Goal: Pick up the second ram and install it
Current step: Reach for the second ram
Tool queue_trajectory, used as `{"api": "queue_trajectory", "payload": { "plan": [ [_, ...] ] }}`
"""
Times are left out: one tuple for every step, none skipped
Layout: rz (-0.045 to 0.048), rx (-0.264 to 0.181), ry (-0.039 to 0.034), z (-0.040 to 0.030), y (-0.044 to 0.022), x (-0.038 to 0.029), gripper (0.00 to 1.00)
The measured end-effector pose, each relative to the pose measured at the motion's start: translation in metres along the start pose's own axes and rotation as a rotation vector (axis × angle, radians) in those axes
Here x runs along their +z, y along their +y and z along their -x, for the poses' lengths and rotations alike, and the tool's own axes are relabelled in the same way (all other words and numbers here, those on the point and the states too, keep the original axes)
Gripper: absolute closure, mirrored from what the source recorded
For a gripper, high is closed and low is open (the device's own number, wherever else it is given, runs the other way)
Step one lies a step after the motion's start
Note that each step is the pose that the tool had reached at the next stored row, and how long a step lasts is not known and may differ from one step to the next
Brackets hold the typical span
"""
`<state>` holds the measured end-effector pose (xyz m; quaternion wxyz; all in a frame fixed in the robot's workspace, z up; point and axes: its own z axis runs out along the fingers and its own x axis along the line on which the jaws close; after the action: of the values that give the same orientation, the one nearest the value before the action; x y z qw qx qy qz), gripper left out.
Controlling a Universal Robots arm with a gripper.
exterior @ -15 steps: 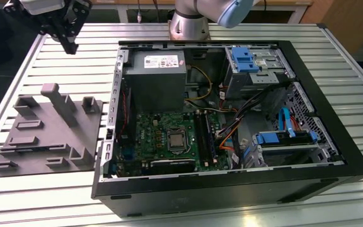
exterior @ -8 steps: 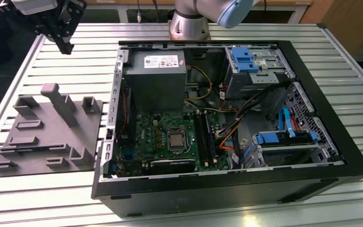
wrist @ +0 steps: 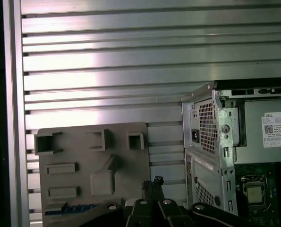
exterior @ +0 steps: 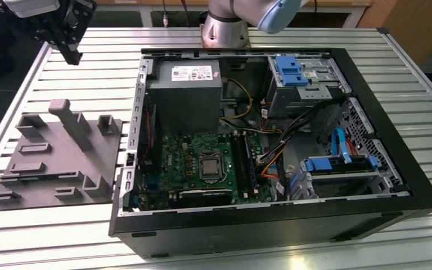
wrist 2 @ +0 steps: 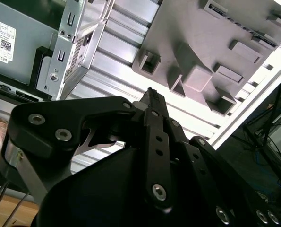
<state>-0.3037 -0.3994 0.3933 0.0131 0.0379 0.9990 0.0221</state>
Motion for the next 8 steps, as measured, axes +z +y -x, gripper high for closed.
{"api": "queue_trajectory", "payload": {
  "plan": [
    [0.0000, 0.000, 0.0000, -0.0009, -0.0001, 0.0000, 0.89],
    [0.0001, 0.000, 0.0000, -0.0019, -0.0002, 0.0000, 0.89],
    [0.0001, 0.000, 0.0000, -0.0029, -0.0003, -0.0001, 0.89],
    [0.0002, 0.000, 0.0000, -0.0038, -0.0004, -0.0001, 0.89],
    [0.0003, 0.000, 0.0000, -0.0048, -0.0005, -0.0001, 0.89],
    [0.0003, 0.000, 0.0000, -0.0060, -0.0006, -0.0002, 0.89],
    [0.0003, 0.000, 0.0000, -0.0069, -0.0007, -0.0002, 0.89],
    [0.0003, 0.000, 0.0000, -0.0078, -0.0008, -0.0002, 0.89]
  ]
}}
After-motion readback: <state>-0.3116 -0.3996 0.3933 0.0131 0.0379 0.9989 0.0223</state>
